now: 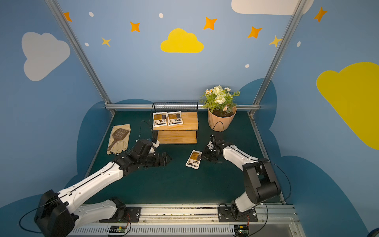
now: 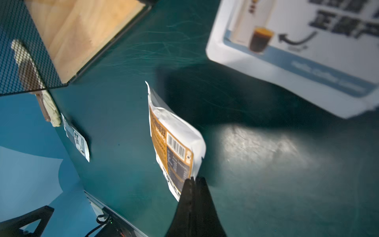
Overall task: Place the bagged coffee beans on the shelf by color
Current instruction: Adjust the bagged coffee beans at the center of the board, then pick up the bagged coffee beans at the center of the board.
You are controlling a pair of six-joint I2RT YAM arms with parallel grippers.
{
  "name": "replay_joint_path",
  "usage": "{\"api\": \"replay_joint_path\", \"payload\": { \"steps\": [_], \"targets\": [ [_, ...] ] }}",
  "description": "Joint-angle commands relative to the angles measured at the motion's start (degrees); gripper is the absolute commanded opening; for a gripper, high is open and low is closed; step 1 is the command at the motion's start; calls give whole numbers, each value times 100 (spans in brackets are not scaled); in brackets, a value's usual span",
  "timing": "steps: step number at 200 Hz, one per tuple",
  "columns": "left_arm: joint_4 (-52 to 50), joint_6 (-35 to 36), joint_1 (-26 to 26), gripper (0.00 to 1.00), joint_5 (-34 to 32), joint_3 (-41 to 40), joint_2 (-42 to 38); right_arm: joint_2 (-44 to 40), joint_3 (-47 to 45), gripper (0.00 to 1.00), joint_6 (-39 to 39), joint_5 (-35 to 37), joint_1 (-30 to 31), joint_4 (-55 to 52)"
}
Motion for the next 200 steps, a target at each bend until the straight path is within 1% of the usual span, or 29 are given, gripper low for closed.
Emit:
{"api": "replay_joint_path", "payload": {
  "steps": [1, 38, 69, 79, 98, 106, 127, 135, 152, 166, 180, 200],
  "targets": [
    [-123, 40, 23, 100, 19, -128, -150, 518, 323, 0, -662, -394, 178, -561],
    [-220, 19, 25, 100, -9, -231, -314, 1310, 1051, 0, -956, -337, 712, -737],
    [-221, 35, 26, 100, -61, -281, -334, 1679, 1524, 0, -971, -174, 1034, -801],
    [-178, 29, 25, 100, -79, -297, -296, 1671, 1603, 16, -910, -126, 1074, -796],
    [-97, 53, 31, 100, -123, -270, -159, 1403, 1548, 43, -723, -114, 1111, -650],
    [-68, 81, 38, 100, -148, -243, -68, 1227, 1485, 50, -629, -109, 1118, -619],
    [1, 186, 32, 100, -324, -147, 203, 638, 1196, 64, -301, -97, 1154, -476],
    [7, 253, 40, 100, -411, -86, 336, 366, 998, 68, -105, -92, 1182, -344],
    [-39, 351, 40, 100, -557, 83, 640, -225, 482, 73, 397, 26, 1300, -20],
    [-54, 443, 40, 100, -628, 265, 920, -704, -40, 75, 963, 220, 1433, 366],
    [7, 494, 41, 100, -683, 406, 1172, -1139, -621, 76, 1692, 513, 1626, 821],
    [139, 567, 33, 100, -793, 565, 1508, -1654, -1393, 77, 2748, 1139, 2113, 1563]
  ]
}}
